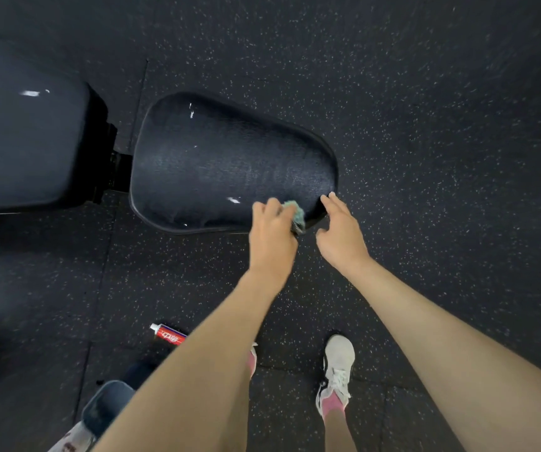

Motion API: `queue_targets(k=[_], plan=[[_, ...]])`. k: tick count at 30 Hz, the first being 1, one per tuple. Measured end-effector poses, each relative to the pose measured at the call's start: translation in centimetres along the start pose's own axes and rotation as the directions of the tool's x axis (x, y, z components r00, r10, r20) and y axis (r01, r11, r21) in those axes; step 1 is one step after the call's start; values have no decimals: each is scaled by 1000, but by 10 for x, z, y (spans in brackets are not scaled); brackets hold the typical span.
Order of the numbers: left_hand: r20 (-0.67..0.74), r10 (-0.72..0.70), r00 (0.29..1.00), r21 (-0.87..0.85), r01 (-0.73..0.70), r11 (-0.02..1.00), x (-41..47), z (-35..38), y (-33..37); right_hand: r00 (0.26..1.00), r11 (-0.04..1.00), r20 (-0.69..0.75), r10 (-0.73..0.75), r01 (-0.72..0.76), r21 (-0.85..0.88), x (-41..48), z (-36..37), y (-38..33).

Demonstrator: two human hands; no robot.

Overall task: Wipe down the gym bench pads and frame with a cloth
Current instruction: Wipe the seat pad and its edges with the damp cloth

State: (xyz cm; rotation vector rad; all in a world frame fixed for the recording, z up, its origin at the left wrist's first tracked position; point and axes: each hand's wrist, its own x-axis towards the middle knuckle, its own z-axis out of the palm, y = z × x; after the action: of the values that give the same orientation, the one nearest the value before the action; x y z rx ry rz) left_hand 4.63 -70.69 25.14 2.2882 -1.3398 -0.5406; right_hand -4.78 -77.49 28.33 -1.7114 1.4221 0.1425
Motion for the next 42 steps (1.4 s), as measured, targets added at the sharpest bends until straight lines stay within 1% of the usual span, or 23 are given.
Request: queue_targets(k=[2,3,5,7,8,9,11,13,15,18,21,23,25,26,28,32,37,40,42], plan=[[106,65,992,7,-66,998,-17,15,10,1000,1000,4,-1,1,12,0,0,1],[116,86,990,18,-89,996,-23,19,11,1000,1000,12,0,-1,14,0,0,2],[55,164,985,63,-167,984,-29,19,3,1000,1000,19,-9,9,1,0,0,4],[3,331,944,71,-330,941,-32,12,-6,1000,1000,-8,-25,25,-9,0,0,8],[-9,366,931,69,-364,929,-31,5,-10,999,999,-27,-31,31,-10,1,0,10],[-25,337,941,67,-335,940,-28,-2,-15,999,999,-31,-35,35,-7,0,-1,10],[-88,174,981,49,-171,984,-17,-13,-31,999,999,-16,-30,30,12,-1,-1,9],[-105,55,993,55,-50,997,-10,-14,-42,999,1000,-20,-25,25,12,-1,-2,9],[-75,6,997,73,0,997,-7,-12,-32,999,1000,-29,-28,28,12,0,-2,8],[-8,-51,999,59,52,997,3,-2,1,1000,999,-23,-4,5,51,-1,-2,7],[88,-8,996,71,2,997,16,5,23,1000,999,-8,8,-8,53,1,-7,6],[184,96,978,95,-115,989,18,6,29,1000,998,14,22,-23,64,4,-13,5],[212,247,945,90,-270,959,12,4,34,998,994,31,52,-54,91,5,-19,4],[202,272,941,97,-296,950,9,3,33,998,995,32,57,-59,86,4,-22,5],[143,231,962,168,-253,953,6,0,23,999,998,19,48,-49,28,1,-24,6],[171,206,964,324,-252,912,8,-13,4,1000,999,-12,18,-18,-36,-8,-18,1],[152,170,974,435,-221,873,6,-30,-21,997,992,47,-62,66,-110,-12,-5,-15],[193,79,978,488,-166,857,-1,-47,-40,991,980,85,-99,112,-165,-12,2,-19],[183,9,983,474,-96,875,-3,-61,-51,992,976,87,-94,109,-190,-13,6,-19]])
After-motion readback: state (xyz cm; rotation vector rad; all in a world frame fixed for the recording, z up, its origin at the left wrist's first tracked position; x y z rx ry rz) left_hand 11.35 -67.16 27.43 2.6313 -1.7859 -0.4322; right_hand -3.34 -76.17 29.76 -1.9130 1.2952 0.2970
